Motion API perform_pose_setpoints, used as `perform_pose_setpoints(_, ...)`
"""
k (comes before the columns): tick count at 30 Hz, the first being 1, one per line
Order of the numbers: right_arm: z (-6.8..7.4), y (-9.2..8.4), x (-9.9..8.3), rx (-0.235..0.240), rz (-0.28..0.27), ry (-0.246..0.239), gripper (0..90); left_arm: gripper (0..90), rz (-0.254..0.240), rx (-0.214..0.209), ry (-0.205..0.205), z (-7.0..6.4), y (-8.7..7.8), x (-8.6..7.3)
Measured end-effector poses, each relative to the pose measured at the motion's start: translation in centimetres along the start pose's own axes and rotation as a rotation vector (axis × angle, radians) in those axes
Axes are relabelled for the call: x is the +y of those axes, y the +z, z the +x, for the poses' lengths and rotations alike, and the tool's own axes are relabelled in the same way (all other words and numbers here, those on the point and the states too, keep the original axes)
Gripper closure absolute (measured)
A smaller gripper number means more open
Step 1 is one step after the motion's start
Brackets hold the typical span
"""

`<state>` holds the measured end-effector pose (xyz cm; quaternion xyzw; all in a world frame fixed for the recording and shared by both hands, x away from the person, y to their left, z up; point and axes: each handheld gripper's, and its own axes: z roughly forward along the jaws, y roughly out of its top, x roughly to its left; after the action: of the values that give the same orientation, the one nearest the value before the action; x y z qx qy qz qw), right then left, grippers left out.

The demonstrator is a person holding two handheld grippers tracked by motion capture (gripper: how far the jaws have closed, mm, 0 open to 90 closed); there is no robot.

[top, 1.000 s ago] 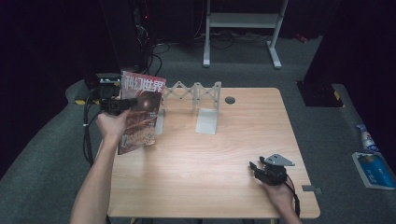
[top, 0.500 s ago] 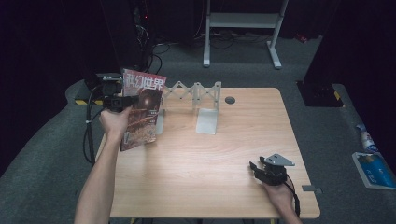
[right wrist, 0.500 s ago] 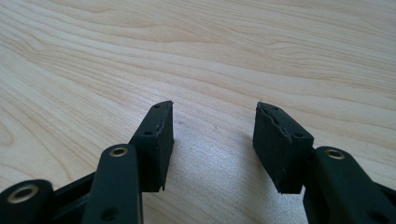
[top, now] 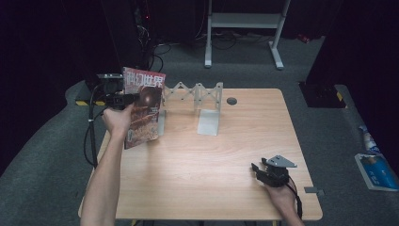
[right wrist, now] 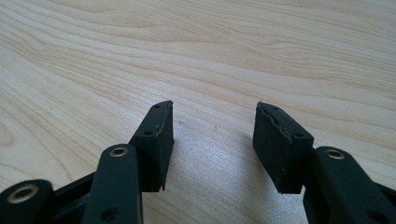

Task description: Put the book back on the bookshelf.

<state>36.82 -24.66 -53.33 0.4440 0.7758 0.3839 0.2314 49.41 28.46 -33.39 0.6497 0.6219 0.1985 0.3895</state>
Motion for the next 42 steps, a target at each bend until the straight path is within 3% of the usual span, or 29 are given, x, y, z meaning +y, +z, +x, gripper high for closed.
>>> perform_pose_setpoints(13, 0.0, 0.0, 0.0, 0.000, 0.000, 0.000, 48.1, 82.1, -0.045, -0.002, -0.009, -0.6, 0.8, 0.0)
perform_pose_setpoints(20, 0.0, 0.0, 0.0, -0.001, 0.001, 0.000, 48.1, 82.9, -0.064, -0.002, 0.013, -1.1, 1.1, -0.1)
perform_pose_setpoints(29, 0.0, 0.0, 0.0, 0.001, 0.000, -0.001, 48.1, 82.0, -0.044, -0.007, -0.005, -1.0, 1.3, 0.0)
perform_pose_setpoints(42, 0.0, 0.0, 0.0, 0.001, 0.000, -0.001, 48.0, 81.8, 0.000, 0.009, 0.036, -1.8, 1.0, 0.9)
